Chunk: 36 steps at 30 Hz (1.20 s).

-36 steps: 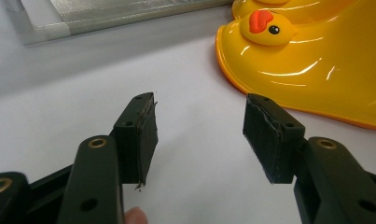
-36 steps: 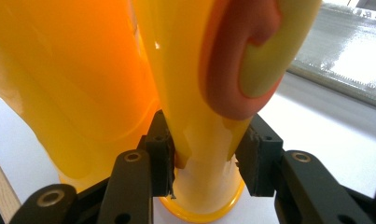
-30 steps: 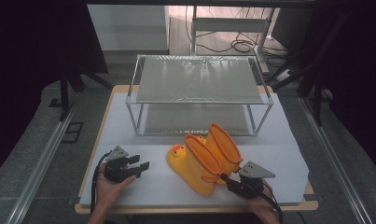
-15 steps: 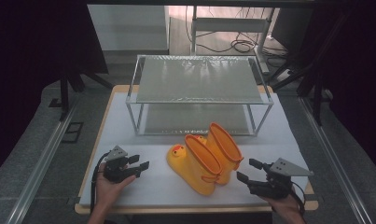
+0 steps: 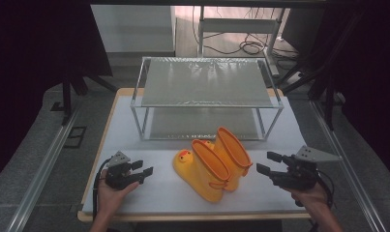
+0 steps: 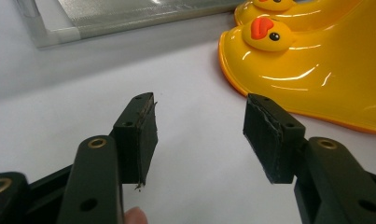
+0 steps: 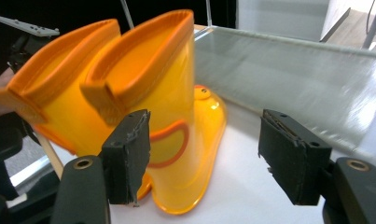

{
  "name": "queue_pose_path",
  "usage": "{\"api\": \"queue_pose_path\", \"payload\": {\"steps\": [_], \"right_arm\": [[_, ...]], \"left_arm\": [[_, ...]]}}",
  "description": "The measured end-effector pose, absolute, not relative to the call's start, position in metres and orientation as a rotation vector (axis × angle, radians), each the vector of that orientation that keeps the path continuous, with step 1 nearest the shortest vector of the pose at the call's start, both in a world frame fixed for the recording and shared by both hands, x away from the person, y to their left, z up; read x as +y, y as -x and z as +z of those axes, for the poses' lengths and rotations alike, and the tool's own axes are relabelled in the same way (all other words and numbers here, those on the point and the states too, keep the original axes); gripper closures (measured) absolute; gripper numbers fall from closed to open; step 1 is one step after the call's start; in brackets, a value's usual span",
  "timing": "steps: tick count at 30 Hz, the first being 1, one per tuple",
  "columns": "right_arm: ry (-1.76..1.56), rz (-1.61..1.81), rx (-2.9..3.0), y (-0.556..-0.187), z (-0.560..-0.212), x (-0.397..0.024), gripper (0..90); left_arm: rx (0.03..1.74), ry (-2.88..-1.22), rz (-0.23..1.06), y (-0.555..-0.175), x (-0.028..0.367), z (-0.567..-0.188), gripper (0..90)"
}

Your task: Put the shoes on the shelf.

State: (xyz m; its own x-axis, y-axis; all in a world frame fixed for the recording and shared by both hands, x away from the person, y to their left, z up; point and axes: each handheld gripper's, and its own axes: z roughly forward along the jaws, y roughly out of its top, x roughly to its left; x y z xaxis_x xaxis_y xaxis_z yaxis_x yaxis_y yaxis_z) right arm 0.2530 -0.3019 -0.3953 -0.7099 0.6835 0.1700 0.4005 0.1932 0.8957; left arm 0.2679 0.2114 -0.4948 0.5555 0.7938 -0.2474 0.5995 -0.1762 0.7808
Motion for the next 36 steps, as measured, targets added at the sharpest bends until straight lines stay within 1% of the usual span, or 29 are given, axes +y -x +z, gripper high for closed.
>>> {"api": "queue_pose_path", "payload": {"steps": [2, 3, 8, 12, 13, 24, 26, 36], "right_arm": [[-1.023, 1.514, 2.211, -0.255, -0.391, -0.302, 34.3], [-1.015, 1.518, 2.205, -0.259, -0.381, -0.302, 35.0], [-1.002, 1.522, 2.231, -0.268, -0.361, -0.301, 38.2], [-1.019, 1.515, 2.268, -0.273, -0.352, -0.3, 38.9], [-1.025, 1.499, 2.304, -0.276, -0.347, -0.298, 41.0], [-1.024, 1.384, 2.526, -0.288, -0.327, -0.267, 42.9], [-1.033, 1.338, 2.574, -0.29, -0.323, -0.256, 42.8], [-1.064, 1.257, 2.679, -0.3, -0.32, -0.23, 42.0]], "left_arm": [[1.135, -1.878, 0.269, -0.268, 0.211, -0.495, 44.0], [1.134, -1.883, 0.266, -0.269, 0.211, -0.495, 43.9], [1.129, -1.884, 0.263, -0.268, 0.209, -0.495, 43.9], [1.132, -1.887, 0.259, -0.269, 0.21, -0.496, 43.9], [1.131, -1.887, 0.259, -0.269, 0.21, -0.496, 43.9], [1.126, -1.897, 0.254, -0.269, 0.207, -0.497, 43.9], [1.128, -1.893, 0.251, -0.269, 0.208, -0.497, 43.9], [1.129, -1.89, 0.249, -0.269, 0.207, -0.498, 43.9]]}}
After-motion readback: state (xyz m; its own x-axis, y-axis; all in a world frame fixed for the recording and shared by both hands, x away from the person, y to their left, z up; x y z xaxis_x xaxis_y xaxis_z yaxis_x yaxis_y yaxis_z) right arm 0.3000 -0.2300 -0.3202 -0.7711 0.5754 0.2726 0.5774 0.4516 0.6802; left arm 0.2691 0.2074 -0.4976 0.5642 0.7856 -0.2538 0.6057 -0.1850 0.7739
